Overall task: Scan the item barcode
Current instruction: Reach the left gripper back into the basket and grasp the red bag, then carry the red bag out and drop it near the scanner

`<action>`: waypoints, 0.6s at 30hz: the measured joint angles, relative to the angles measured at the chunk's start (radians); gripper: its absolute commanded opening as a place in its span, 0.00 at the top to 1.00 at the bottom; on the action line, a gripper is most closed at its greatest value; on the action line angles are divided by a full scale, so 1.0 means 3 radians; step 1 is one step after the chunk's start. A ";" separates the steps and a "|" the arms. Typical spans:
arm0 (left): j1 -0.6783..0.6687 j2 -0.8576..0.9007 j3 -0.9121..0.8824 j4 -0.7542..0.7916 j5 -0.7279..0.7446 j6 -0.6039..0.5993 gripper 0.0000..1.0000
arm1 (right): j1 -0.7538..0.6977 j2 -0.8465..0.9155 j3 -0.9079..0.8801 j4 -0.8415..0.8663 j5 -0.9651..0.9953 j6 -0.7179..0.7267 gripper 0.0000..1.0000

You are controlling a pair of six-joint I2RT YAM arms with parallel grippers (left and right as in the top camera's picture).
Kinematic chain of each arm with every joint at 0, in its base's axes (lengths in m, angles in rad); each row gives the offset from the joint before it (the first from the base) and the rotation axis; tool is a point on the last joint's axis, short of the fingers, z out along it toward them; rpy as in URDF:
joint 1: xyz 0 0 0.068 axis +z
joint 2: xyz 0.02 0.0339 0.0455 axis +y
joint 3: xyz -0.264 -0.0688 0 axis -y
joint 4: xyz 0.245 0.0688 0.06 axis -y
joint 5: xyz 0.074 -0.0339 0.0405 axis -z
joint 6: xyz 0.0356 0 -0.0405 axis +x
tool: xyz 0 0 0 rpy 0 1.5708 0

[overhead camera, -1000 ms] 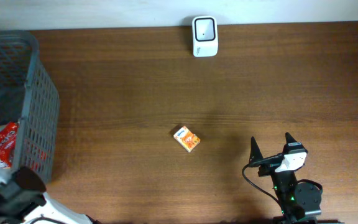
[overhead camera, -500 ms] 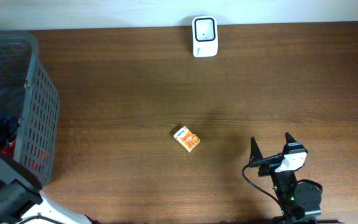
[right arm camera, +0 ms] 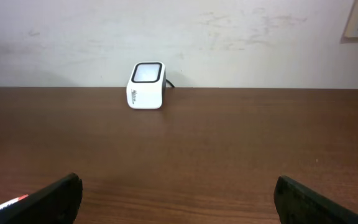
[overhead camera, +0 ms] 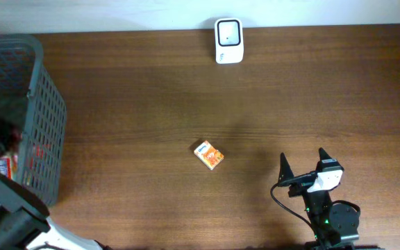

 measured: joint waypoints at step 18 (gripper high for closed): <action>-0.3653 -0.0559 0.0668 -0.0067 0.0833 0.0028 0.85 | 0.0000 0.0000 0.0000 -0.0001 -0.0001 0.0001 0.01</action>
